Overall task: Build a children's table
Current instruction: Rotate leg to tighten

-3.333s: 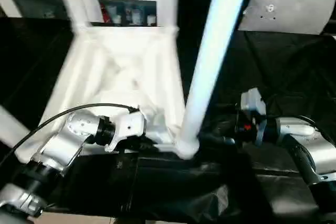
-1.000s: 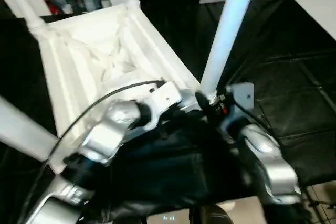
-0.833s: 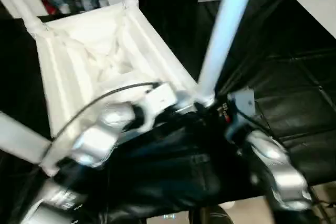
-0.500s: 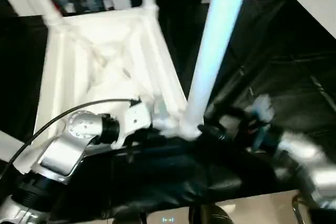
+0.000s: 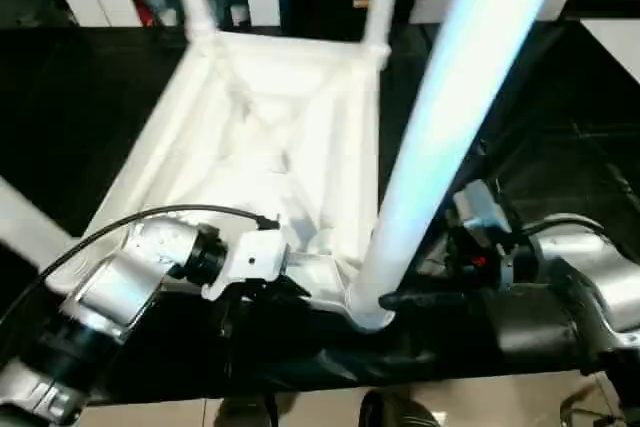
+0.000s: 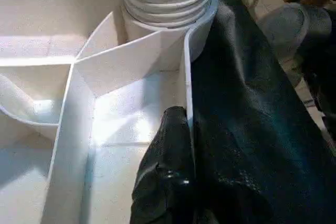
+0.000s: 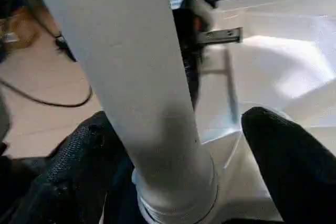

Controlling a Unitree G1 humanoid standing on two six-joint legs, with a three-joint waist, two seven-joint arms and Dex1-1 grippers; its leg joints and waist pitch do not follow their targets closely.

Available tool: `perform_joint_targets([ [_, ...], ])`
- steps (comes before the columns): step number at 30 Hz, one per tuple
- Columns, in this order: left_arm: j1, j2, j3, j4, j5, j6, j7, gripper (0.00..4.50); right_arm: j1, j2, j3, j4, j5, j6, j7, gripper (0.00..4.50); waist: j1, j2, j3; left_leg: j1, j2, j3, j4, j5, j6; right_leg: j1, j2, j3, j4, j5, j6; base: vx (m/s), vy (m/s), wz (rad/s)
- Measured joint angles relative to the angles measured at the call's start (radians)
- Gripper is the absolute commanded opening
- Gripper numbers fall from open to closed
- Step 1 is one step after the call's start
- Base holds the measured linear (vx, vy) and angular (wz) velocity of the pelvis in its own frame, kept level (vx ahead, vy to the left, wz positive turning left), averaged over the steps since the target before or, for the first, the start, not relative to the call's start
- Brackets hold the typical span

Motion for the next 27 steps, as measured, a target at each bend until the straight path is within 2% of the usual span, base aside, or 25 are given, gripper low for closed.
perform_joint_targets([
  [4, -0.016, -0.01, -0.012, 0.022, 0.009, -0.025, -0.021, 0.0, -0.011, 0.0, 0.028, 0.022, -0.001, -0.002, 0.044, 3.57, 0.005, -0.005, -0.003, -0.001, 0.0, 0.003, 0.001, 0.0, 0.002, 0.0, 0.0, 0.003, 0.0, 0.0, 0.0, 0.0, 0.0, 0.0],
  [9, -0.041, -0.02, -0.024, 0.057, 0.013, -0.055, -0.032, 0.0, -0.032, 0.0, 0.063, 0.041, -0.004, -0.004, 0.082, 3.03, 0.007, -0.005, -0.003, -0.001, 0.0, 0.004, 0.002, 0.001, 0.004, 0.0, 0.0, 0.003, 0.0, 0.001, -0.001, 0.0, 0.0, 0.0],
  [17, -0.051, -0.025, -0.027, 0.079, 0.016, -0.071, -0.041, 0.0, -0.044, 0.012, 0.085, 0.066, -0.012, -0.008, 0.101, 2.41, 0.008, -0.004, -0.003, -0.001, 0.0, 0.004, 0.001, 0.001, 0.004, 0.001, 0.0, 0.004, 0.0, 0.002, -0.001, 0.0, 0.0, 0.0],
  [20, -0.051, -0.023, -0.026, 0.08, 0.013, -0.067, -0.042, 0.0, -0.045, 0.014, 0.085, 0.067, -0.012, -0.008, 0.099, 2.25, 0.007, -0.004, -0.003, -0.001, 0.0, 0.004, 0.001, 0.001, 0.003, 0.001, 0.0, 0.004, 0.0, 0.002, -0.001, 0.0, 0.0, 0.0],
  [23, -0.031, -0.013, 0.002, 0.058, -0.005, -0.018, -0.034, 0.0, -0.031, 0.035, 0.075, 0.059, -0.005, 0.005, 0.069, 2.2, 0.002, -0.004, -0.004, -0.001, 0.0, 0.004, 0.001, -0.001, 0.0, 0.0, 0.0, 0.004, 0.0, 0.002, -0.001, 0.0, 0.0, 0.0],
  [27, 0.025, 0.017, 0.052, -0.014, -0.004, 0.059, 0.037, 0.0, 0.029, 0.09, 0.029, 0.011, 0.002, 0.023, -0.053, 2.17, -0.008, -0.002, -0.004, 0.0, 0.001, 0.005, 0.0, -0.001, -0.002, -0.001, 0.001, 0.004, 0.0, 0.002, 0.0, 0.0, 0.0, 0.0],
])
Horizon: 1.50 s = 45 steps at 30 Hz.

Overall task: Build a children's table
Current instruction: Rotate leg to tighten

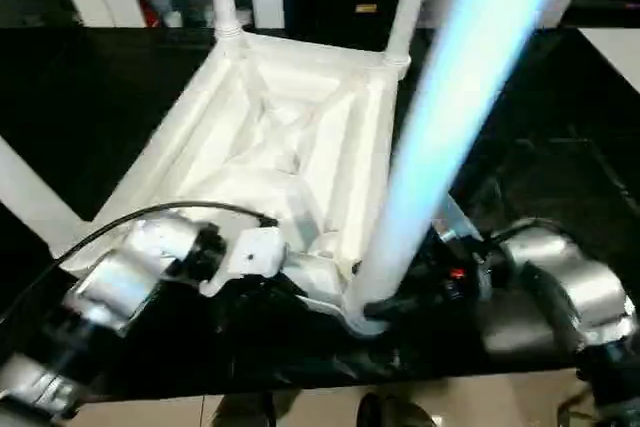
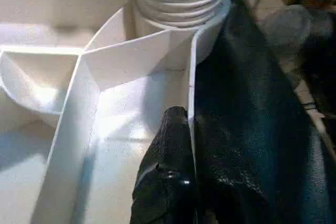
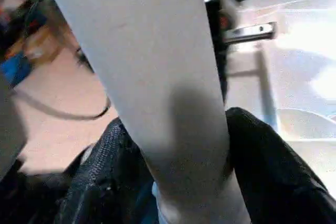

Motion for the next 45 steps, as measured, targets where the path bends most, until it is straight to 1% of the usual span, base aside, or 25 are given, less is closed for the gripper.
perform_joint_targets([
  [2, 0.013, 0.001, 0.013, -0.016, 0.002, 0.032, 0.031, 0.0, 0.016, 0.019, -0.016, -0.01, -0.001, 0.001, -0.051, 2.16, -0.011, 0.0, 0.0, 0.001, 0.0, 0.0, 0.0, 0.0, 0.0, 0.0, 0.0, 0.0, -0.001, 0.0, 0.0, 0.0, 0.0, 0.0],
  [4, 0.051, -0.009, 0.047, -0.071, 0.009, 0.108, 0.095, 0.0, 0.052, 0.067, -0.043, -0.029, -0.015, -0.013, -0.149, 2.15, -0.031, 0.0, 0.0, 0.001, 0.0, 0.0, -0.001, 0.001, -0.001, 0.0, 0.001, 0.0, -0.003, 0.0, 0.001, 0.0, 0.0, 0.0],
  [6, 0.07, -0.034, 0.072, -0.114, 0.021, 0.194, 0.172, 0.0, 0.07, 0.117, -0.073, -0.036, -0.048, -0.032, -0.272, 2.14, -0.054, 0.0, 0.0, 0.001, 0.0, 0.0, -0.001, 0.001, -0.001, -0.001, 0.001, 0.001, -0.004, -0.003, 0.006, 0.0, 0.0, 0.0],
  [9, 0.076, -0.099, 0.081, -0.154, 0.042, 0.296, 0.276, 0.0, 0.07, 0.174, -0.1, -0.044, -0.093, -0.027, -0.424, 2.09, -0.07, -0.001, 0.0, 0.002, 0.0, 0.0, -0.003, 0.0, -0.002, -0.002, 0.001, 0.001, -0.008, -0.004, 0.007, 0.0, 0.0, 0.0],
  [10, 0.077, -0.118, 0.082, -0.16, 0.044, 0.32, 0.303, 0.0, 0.069, 0.183, -0.106, -0.048, -0.103, -0.025, -0.461, 2.07, -0.072, 0.0, 0.0, 0.004, -0.001, 0.0, -0.004, 0.0, -0.002, -0.002, 0.001, 0.002, -0.008, -0.004, 0.007, 0.0, 0.0, 0.0],
  [12, 0.077, -0.138, 0.084, -0.167, 0.045, 0.348, 0.336, 0.0, 0.067, 0.2, -0.11, -0.053, -0.122, -0.021, -0.509, 2.04, -0.072, -0.001, 0.001, 0.009, -0.002, 0.0, -0.008, 0.0, -0.002, -0.002, 0.001, 0.003, -0.008, -0.004, 0.007, 0.0, 0.0, 0.0],
  [13, 0.073, -0.169, 0.087, -0.169, 0.054, 0.385, 0.371, 0.0, 0.068, 0.226, -0.116, -0.063, -0.139, -0.008, -0.564, 2.04, -0.071, -0.001, 0.001, 0.011, -0.003, 0.0, -0.01, 0.0, -0.002, -0.001, 0.001, 0.003, -0.008, -0.004, 0.008, 0.0, 0.0, 0.0],
  [14, 0.054, -0.237, 0.097, -0.152, 0.086, 0.433, 0.439, 0.0, 0.062, 0.294, -0.139, -0.061, -0.177, 0.005, -0.672, 2.04, -0.07, 0.0, 0.001, 0.013, -0.003, 0.001, -0.012, 0.001, -0.002, 0.0, 0.001, 0.004, -0.008, -0.004, 0.008, 0.0, 0.0, 0.0],
  [15, 0.026, -0.276, 0.095, -0.139, 0.111, 0.467, 0.496, 0.0, 0.036, 0.339, -0.15, -0.051, -0.213, 0.018, -0.771, 2.04, -0.071, 0.001, 0.003, 0.011, -0.004, 0.001, -0.013, 0.003, -0.005, -0.003, 0.001, 0.004, -0.008, -0.004, 0.008, 0.0, 0.0, 0.0],
  [21, 0.021, -0.29, 0.081, -0.156, 0.111, 0.49, 0.529, 0.0, 0.036, 0.336, -0.149, -0.063, -0.219, 0.019, -0.809, 2.01, -0.071, 0.001, 0.002, 0.012, -0.005, 0.001, -0.025, 0.003, -0.006, -0.002, 0.002, 0.004, -0.017, -0.003, 0.01, 0.0, 0.0, 0.0],
  [22, 0.021, -0.29, 0.081, -0.156, 0.111, 0.49, 0.529, 0.0, 0.036, 0.336, -0.149, -0.063, -0.219, 0.019, -0.809, 2.35, -0.071, 0.002, 0.002, 0.012, -0.005, 0.001, -0.025, 0.003, -0.006, -0.002, 0.002, 0.004, -0.017, -0.003, 0.01, 0.0, 0.0, 0.0],
  [23, 0.017, -0.299, 0.08, -0.153, 0.112, 0.495, 0.538, 0.0, 0.035, 0.344, -0.15, -0.064, -0.223, 0.019, -0.828, 2.56, -0.071, 0.002, 0.002, 0.012, -0.005, 0.001, -0.026, 0.003, -0.006, -0.002, 0.002, 0.004, -0.017, -0.003, 0.01, 0.0, 0.0, 0.0],
  [24, -0.027, -0.347, 0.077, -0.098, 0.134, 0.504, 0.578, 0.0, 0.029, 0.407, -0.172, -0.055, -0.25, 0.018, -0.927, 2.7, -0.071, 0.002, 0.002, 0.013, -0.005, 0.001, -0.027, 0.004, -0.007, -0.001, 0.002, 0.004, -0.017, -0.002, 0.01, 0.0, 0.0, 0.0],
  [25, -0.069, -0.381, 0.074, -0.047, 0.148, 0.505, 0.603, 0.0, 0.014, 0.465, -0.192, -0.041, -0.274, 0.018, -1.016, 2.76, -0.066, 0.004, 0.003, 0.012, -0.005, 0.001, -0.029, 0.005, -0.008, -0.002, 0.002, 0.004, -0.017, -0.003, 0.01, 0.0, 0.0, 0.0],
  [26, -0.096, -0.403, 0.063, -0.018, 0.16, 0.505, 0.627, 0.0, 0.002, 0.492, -0.201, -0.033, -0.291, 0.017, -1.078, 2.76, -0.062, 0.004, 0.003, 0.011, -0.005, 0.001, -0.031, 0.005, -0.009, -0.003, 0.002, 0.004, -0.018, -0.003, 0.01, 0.0, 0.0, 0.0],
  [27, -0.109, -0.412, 0.05, -0.001, 0.166, 0.499, 0.641, 0.0, 0.005, 0.491, -0.203, -0.035, -0.293, 0.013, -1.105, 3.06, -0.055, 0.004, 0.003, 0.011, -0.005, 0.001, -0.033, 0.005, -0.009, -0.002, 0.002, 0.004, -0.022, -0.003, 0.01, 0.0, 0.0, 0.0],
  [28, -0.11, -0.411, 0.042, -0.001, 0.165, 0.491, 0.642, 0.0, 0.017, 0.484, -0.203, -0.042, -0.291, 0.01, -1.105, 3.15, -0.049, 0.004, 0.003, 0.011, -0.005, 0.001, -0.033, 0.005, -0.009, -0.002, 0.002, 0.003, -0.024, -0.002, 0.011, 0.0, 0.0, 0.0],
  [31, -0.111, -0.396, 0.026, -0.009, 0.165, 0.483, 0.639, 0.0, 0.056, 0.447, -0.2, -0.054, -0.28, -0.005, -1.058, 3.25, -0.045, 0.005, 0.003, 0.009, -0.006, 0.002, -0.033, 0.005, -0.009, -0.001, 0.002, 0.005, -0.025, -0.002, 0.011, 0.0, 0.0, 0.0],
  [34, -0.107, -0.369, 0.019, -0.018, 0.161, 0.46, 0.617, 0.0, 0.072, 0.388, -0.203, -0.065, -0.247, -0.011, -0.969, 3.63, -0.046, 0.005, 0.003, 0.008, -0.005, 0.002, -0.033, 0.005, -0.009, -0.002, 0.002, 0.004, -0.025, 0.003, 0.01, 0.0, 0.0, 0.0],
  [36, -0.101, -0.347, 0.021, -0.023, 0.156, 0.437, 0.592, 0.0, 0.091, 0.342, -0.207, -0.083, -0.219, -0.012, -0.888, 3.68, -0.045, 0.006, 0.004, 0.009, -0.005, 0.002, -0.035, 0.005, -0.009, -0.003, 0.002, 0.003, -0.024, 0.004, 0.012, 0.0, 0.0, 0.0],
  [37, -0.097, -0.336, 0.023, -0.025, 0.154, 0.423, 0.581, 0.0, 0.094, 0.318, -0.209, -0.088, -0.207, -0.012, -0.852, 3.89, -0.047, 0.007, 0.004, 0.008, -0.004, 0.002, -0.036, 0.005, -0.009, -0.003, 0.003, 0.003, -0.024, 0.004, 0.012, 0.0, 0.0, 0.0],
  [40, -0.088, -0.303, 0.031, -0.026, 0.137, 0.389, 0.55, 0.0, 0.098, 0.24, -0.218, -0.101, -0.163, -0.011, -0.741, 4.07, -0.049, 0.008, 0.005, 0.008, -0.001, 0.002, -0.037, 0.005, -0.009, -0.004, 0.005, 0.002, -0.023, 0.003, 0.012, 0.0, 0.0, 0.0],
  [42, -0.078, -0.268, 0.035, -0.026, 0.124, 0.348, 0.52, 0.0, 0.098, 0.199, -0.212, -0.105, -0.122, -0.011, -0.651, 4.31, -0.048, 0.01, 0.005, 0.008, 0.001, 0.002, -0.038, 0.006, -0.007, -0.005, 0.007, 0.001, -0.023, 0.003, 0.013, 0.0, 0.0, 0.0],
  [43, -0.073, -0.252, 0.037, -0.025, 0.118, 0.33, 0.504, 0.0, 0.098, 0.182, -0.213, -0.105, -0.116, -0.011, -0.626, 4.41, -0.047, 0.011, 0.006, 0.008, 0.001, 0.002, -0.038, 0.007, -0.006, -0.005, 0.007, 0.001, -0.023, 0.003, 0.013, 0.0, 0.0, 0.0],
  [45, -0.061, -0.209, 0.039, -0.024, 0.104, 0.279, 0.459, 0.0, 0.096, 0.132, -0.212, -0.101, -0.086, -0.012, -0.543, 4.49, -0.045, 0.011, 0.006, 0.007, 0.001, 0.002, -0.038, 0.008, -0.004, -0.006, 0.008, 0.001, -0.023, 0.002, 0.013, 0.0, 0.0, 0.0],
])
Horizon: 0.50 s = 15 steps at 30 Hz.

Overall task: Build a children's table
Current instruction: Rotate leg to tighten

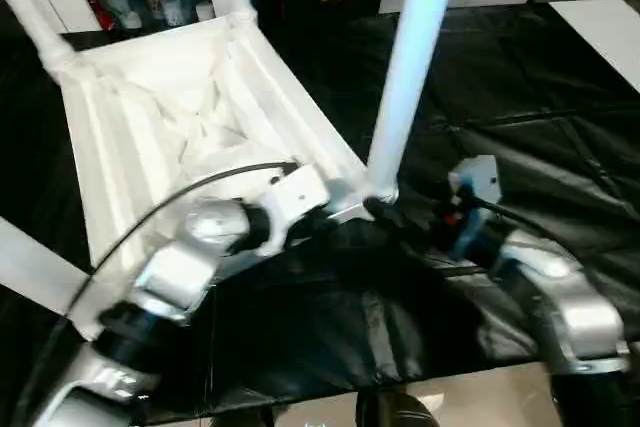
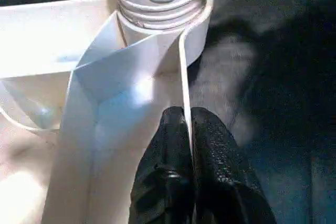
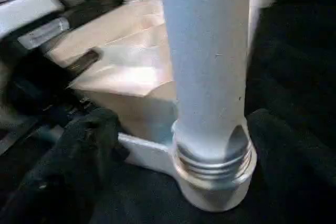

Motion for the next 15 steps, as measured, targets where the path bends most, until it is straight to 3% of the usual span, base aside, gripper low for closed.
perform_joint_targets([
  [4, 0.03, 0.075, 0.007, 0.0, -0.033, -0.084, -0.109, 0.0, -0.018, -0.073, 0.001, 0.015, 0.024, -0.012, 0.128, 4.49, 0.001, 0.0, 0.0, -0.002, -0.001, 0.0, 0.001, 0.0, 0.0, -0.001, -0.001, 0.0, -0.001, 0.0, 0.0, 0.0, 0.0, 0.0],
  [8, 0.036, 0.124, 0.004, 0.024, -0.051, -0.17, -0.207, 0.0, -0.051, -0.118, 0.011, 0.048, 0.038, -0.022, 0.228, 4.49, 0.014, -0.001, 0.0, -0.004, -0.002, 0.0, 0.002, 0.0, 0.0, -0.001, -0.003, 0.0, -0.001, 0.0, 0.0, 0.0, 0.0, 0.0],
  [14, 0.024, 0.168, -0.012, 0.084, -0.084, -0.295, -0.338, 0.0, -0.088, -0.168, 0.08, 0.101, 0.044, -0.051, 0.404, 4.49, 0.029, -0.001, 0.0, -0.009, -0.003, 0.0, 0.007, -0.001, 0.002, -0.003, -0.005, 0.0, 0.002, 0.0, -0.001, 0.0, 0.0, 0.0],
  [15, 0.009, 0.177, -0.024, 0.102, -0.084, -0.32, -0.368, 0.0, -0.096, -0.18, 0.103, 0.111, 0.046, -0.054, 0.452, 4.22, 0.031, -0.003, -0.001, -0.009, -0.003, 0.0, 0.008, -0.001, 0.002, -0.003, -0.005, 0.0, 0.002, 0.0, -0.001, 0.0, 0.0, 0.0],
])
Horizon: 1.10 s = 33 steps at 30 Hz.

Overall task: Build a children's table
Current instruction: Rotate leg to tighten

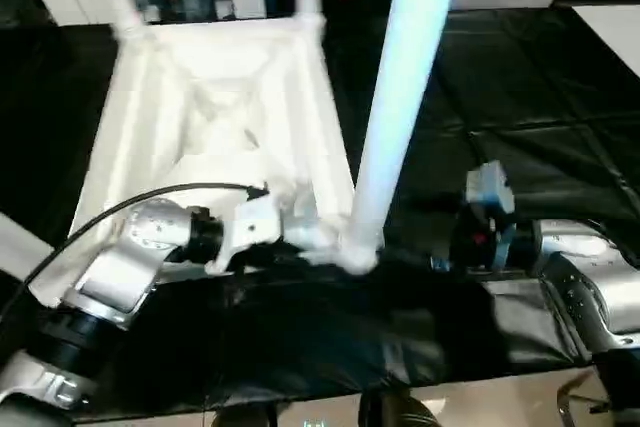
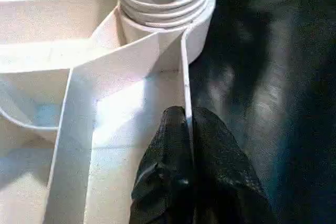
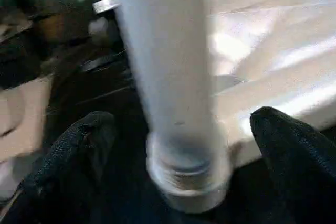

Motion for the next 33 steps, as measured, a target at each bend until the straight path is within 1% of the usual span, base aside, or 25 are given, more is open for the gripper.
perform_joint_targets([
  [3, -0.016, 0.016, -0.012, 0.024, -0.002, -0.041, -0.059, 0.0, -0.012, -0.009, 0.03, 0.026, 0.0, -0.006, 0.068, 4.12, 0.004, -0.001, 0.0, -0.001, 0.0, 0.0, 0.001, 0.0, 0.0, 0.0, 0.0, 0.0, 0.0, 0.0, -0.001, 0.0, 0.0, 0.0],
  [6, -0.026, 0.017, -0.031, 0.028, -0.002, -0.062, -0.103, 0.0, -0.032, -0.009, 0.057, 0.048, -0.003, -0.013, 0.099, 3.74, 0.007, -0.002, 0.0, -0.001, 0.0, 0.0, 0.003, -0.001, 0.001, 0.0, -0.001, 0.0, 0.001, 0.001, -0.001, 0.0, 0.0, 0.0],
  [8, -0.03, 0.012, -0.042, 0.027, -0.004, -0.067, -0.123, 0.0, -0.036, -0.007, 0.068, 0.058, -0.004, -0.016, 0.117, 3.69, 0.011, -0.002, 0.0, -0.001, 0.0, 0.0, 0.004, -0.001, 0.002, 0.0, -0.001, 0.0, 0.001, 0.001, -0.001, 0.0, 0.0, 0.0],
  [9, -0.035, 0.006, -0.05, 0.027, -0.004, -0.067, -0.136, 0.0, -0.042, -0.005, 0.079, 0.068, -0.004, -0.017, 0.13, 3.47, 0.014, -0.002, 0.0, -0.001, 0.0, 0.0, 0.004, -0.001, 0.002, 0.0, -0.001, 0.0, 0.001, 0.001, -0.001, 0.0, 0.0, 0.0],
  [10, -0.04, 0.001, -0.057, 0.027, -0.004, -0.067, -0.143, 0.0, -0.049, -0.002, 0.09, 0.075, -0.005, -0.022, 0.142, 3.47, 0.016, -0.002, 0.0, -0.001, 0.0, 0.0, 0.004, -0.001, 0.002, 0.0, -0.001, 0.0, 0.001, 0.001, -0.001, 0.0, 0.0, 0.0],
  [13, -0.052, -0.014, -0.075, 0.034, -0.002, -0.078, -0.153, 0.0, -0.066, 0.008, 0.118, 0.094, -0.006, -0.028, 0.182, 3.13, 0.024, -0.002, 0.0, -0.001, 0.0, 0.0, 0.006, -0.001, 0.002, 0.0, -0.001, 0.001, 0.003, 0.001, -0.001, 0.0, 0.0, 0.0],
  [14, -0.053, -0.015, -0.076, 0.036, -0.001, -0.084, -0.157, 0.0, -0.069, 0.009, 0.124, 0.095, -0.006, -0.027, 0.192, 3.13, 0.024, -0.002, 0.0, -0.001, 0.0, 0.0, 0.006, -0.001, 0.002, -0.001, -0.001, 0.001, 0.004, 0.001, -0.001, 0.0, 0.0, 0.0],
  [16, -0.057, -0.019, -0.079, 0.042, 0.0, -0.09, -0.164, 0.0, -0.072, 0.01, 0.138, 0.097, -0.005, -0.023, 0.206, 2.94, 0.024, -0.002, 0.0, -0.001, 0.0, 0.0, 0.007, -0.001, 0.002, 0.0, -0.001, 0.001, 0.004, 0.001, -0.001, 0.0, 0.0, 0.0],
  [19, -0.059, -0.02, -0.079, 0.048, 0.0, -0.099, -0.171, 0.0, -0.077, 0.01, 0.143, 0.107, -0.005, -0.01, 0.23, 2.63, 0.023, -0.003, 0.0, -0.001, 0.0, 0.0, 0.008, -0.001, 0.002, 0.0, -0.001, 0.001, 0.005, 0.001, -0.001, 0.0, 0.0, 0.0],
  [20, -0.059, -0.02, -0.079, 0.049, 0.0, -0.1, -0.173, 0.0, -0.081, 0.009, 0.145, 0.108, -0.005, -0.006, 0.233, 2.63, 0.023, -0.003, 0.0, -0.001, 0.0, 0.0, 0.008, -0.001, 0.002, -0.001, -0.001, 0.001, 0.005, 0.001, -0.001, 0.0, 0.0, 0.0],
  [21, -0.06, -0.02, -0.08, 0.049, 0.0, -0.101, -0.175, 0.0, -0.082, 0.009, 0.146, 0.108, -0.005, -0.005, 0.235, 2.44, 0.024, -0.003, 0.0, -0.001, 0.0, 0.0, 0.008, -0.001, 0.002, -0.001, -0.001, 0.001, 0.005, 0.001, -0.001, 0.0, 0.0, 0.0],
  [29, -0.063, -0.017, -0.079, 0.061, -0.001, -0.104, -0.178, 0.0, -0.098, 0.008, 0.156, 0.114, -0.008, -0.011, 0.239, 2.22, 0.023, -0.003, 0.0, -0.001, 0.001, 0.0, 0.008, -0.001, 0.001, -0.001, -0.001, 0.001, 0.006, 0.001, -0.001, 0.0, 0.0, 0.0],
  [33, -0.052, -0.012, -0.063, 0.05, -0.002, -0.077, -0.161, 0.0, -0.065, 0.021, 0.135, 0.077, -0.005, 0.016, 0.192, 2.19, 0.023, -0.003, 0.0, 0.0, 0.001, 0.0, 0.008, -0.001, 0.001, -0.001, -0.001, 0.001, 0.007, 0.001, -0.001, 0.0, 0.0, 0.0],
])
